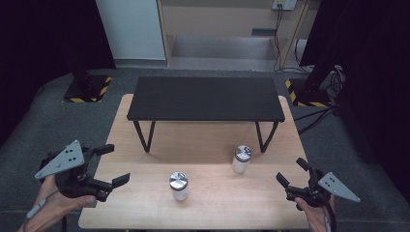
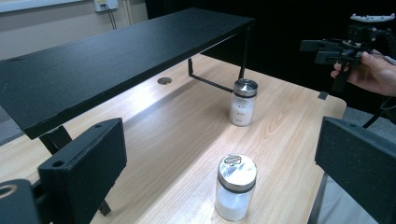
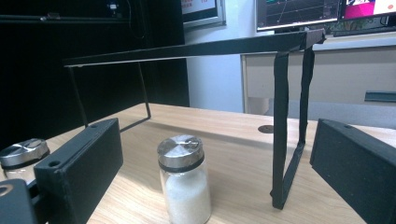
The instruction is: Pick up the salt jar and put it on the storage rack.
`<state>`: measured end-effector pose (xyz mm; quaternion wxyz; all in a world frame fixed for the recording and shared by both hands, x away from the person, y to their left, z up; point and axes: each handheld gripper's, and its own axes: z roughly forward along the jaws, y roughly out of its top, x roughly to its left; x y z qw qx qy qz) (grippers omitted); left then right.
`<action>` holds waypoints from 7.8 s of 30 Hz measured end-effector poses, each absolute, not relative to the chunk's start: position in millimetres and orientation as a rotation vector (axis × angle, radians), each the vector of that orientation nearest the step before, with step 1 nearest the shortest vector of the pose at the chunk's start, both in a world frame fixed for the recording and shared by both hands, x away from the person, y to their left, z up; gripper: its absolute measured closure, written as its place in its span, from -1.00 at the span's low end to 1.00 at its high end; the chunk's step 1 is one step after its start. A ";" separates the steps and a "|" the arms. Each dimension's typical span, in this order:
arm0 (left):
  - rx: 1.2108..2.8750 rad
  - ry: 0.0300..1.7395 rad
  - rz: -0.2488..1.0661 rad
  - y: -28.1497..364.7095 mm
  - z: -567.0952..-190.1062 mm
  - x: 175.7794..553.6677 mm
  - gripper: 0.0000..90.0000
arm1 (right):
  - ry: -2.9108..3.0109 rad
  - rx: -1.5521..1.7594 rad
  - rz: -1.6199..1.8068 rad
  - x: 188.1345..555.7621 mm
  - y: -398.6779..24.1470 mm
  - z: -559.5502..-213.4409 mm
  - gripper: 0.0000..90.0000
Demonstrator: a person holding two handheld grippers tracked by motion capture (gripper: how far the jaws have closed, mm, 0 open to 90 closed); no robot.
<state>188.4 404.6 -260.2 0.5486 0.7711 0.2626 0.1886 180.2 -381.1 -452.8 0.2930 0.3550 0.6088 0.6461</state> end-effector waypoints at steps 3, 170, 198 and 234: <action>1.834 0.618 0.449 404.4 -259.2 188.0 -0.98 | 1.622 0.948 1.719 179.8 -381.0 -452.7 -0.94; 2.098 0.472 0.267 287.6 -385.7 285.6 -0.24 | 1.632 0.930 1.736 181.4 -384.2 -452.9 -0.89; 2.014 0.485 0.297 308.1 -262.6 277.0 -0.22 | 1.643 0.934 1.738 183.1 -383.9 -454.0 -0.89; 1.889 0.816 0.563 288.5 -127.5 322.5 -0.22 | 1.638 0.945 1.747 184.4 -387.0 -455.7 -0.88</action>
